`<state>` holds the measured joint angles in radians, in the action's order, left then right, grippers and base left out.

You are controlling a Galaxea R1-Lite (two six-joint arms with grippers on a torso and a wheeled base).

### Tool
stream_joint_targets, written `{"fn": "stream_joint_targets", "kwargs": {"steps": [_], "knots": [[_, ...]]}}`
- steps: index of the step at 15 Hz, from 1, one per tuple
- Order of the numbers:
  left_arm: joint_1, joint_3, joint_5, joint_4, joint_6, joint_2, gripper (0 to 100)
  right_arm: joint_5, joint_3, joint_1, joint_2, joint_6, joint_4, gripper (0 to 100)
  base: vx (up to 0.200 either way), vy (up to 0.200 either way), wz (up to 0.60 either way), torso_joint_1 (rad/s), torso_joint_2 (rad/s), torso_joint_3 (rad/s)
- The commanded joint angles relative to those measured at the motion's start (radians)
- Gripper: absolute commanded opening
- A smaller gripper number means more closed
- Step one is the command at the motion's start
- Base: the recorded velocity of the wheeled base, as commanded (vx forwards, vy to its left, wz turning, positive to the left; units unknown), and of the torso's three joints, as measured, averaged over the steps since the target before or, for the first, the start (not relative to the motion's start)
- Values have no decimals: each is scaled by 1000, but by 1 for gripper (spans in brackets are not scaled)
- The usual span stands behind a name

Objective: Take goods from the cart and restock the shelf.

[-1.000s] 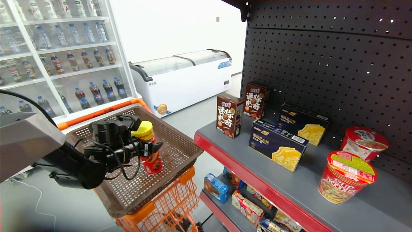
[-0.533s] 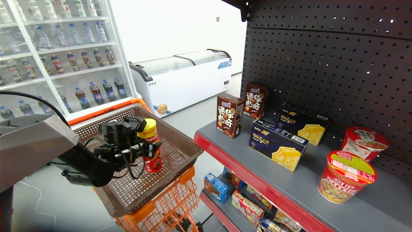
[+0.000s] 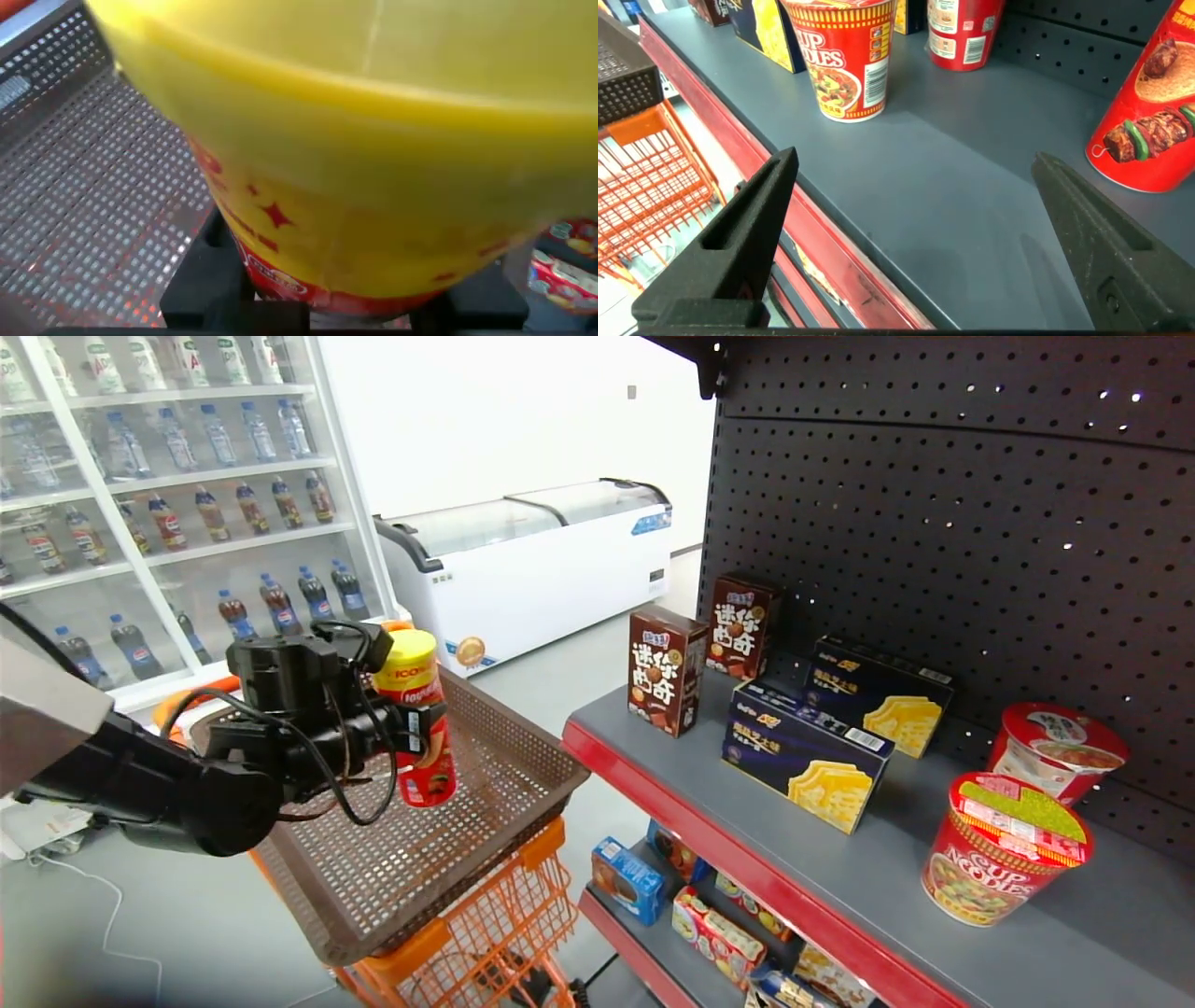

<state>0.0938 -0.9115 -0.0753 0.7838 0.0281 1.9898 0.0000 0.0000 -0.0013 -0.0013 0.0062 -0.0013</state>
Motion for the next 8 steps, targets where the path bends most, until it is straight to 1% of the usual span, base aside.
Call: {"fn": "stream_joint_targets", "kwargs": {"steps": [1, 2, 3, 4, 5, 6, 7, 8], "knots": [[1, -10, -8, -101, -16, -193, 0, 0, 0, 0, 1, 0, 0, 100, 0, 0, 0, 0, 0, 0], [1, -3, -9, -124, -19, -241, 0, 0, 0, 0, 1, 0, 0, 100, 0, 0, 0, 0, 0, 0], [7, 6, -26, -156, -16, -281, 0, 0, 0, 0, 1, 0, 0, 100, 0, 0, 0, 0, 0, 0], [20, 20, -52, -175, -20, -313, 0, 0, 0, 0, 1, 0, 0, 100, 0, 0, 0, 0, 0, 0], [47, 66, -63, -183, -56, -396, 0, 0, 0, 0, 1, 0, 0, 100, 0, 0, 0, 0, 0, 0], [83, 85, -72, -192, -97, -470, 0, 0, 0, 1, 1, 0, 0, 100, 0, 0, 0, 0, 0, 0], [95, 100, -78, -219, -102, -514, 0, 0, 0, 1, 1, 0, 0, 100, 0, 0, 0, 0, 0, 0], [98, 123, -93, -248, -89, -546, 0, 0, 0, 0, 1, 0, 0, 100, 0, 0, 0, 0, 0, 0]]}}
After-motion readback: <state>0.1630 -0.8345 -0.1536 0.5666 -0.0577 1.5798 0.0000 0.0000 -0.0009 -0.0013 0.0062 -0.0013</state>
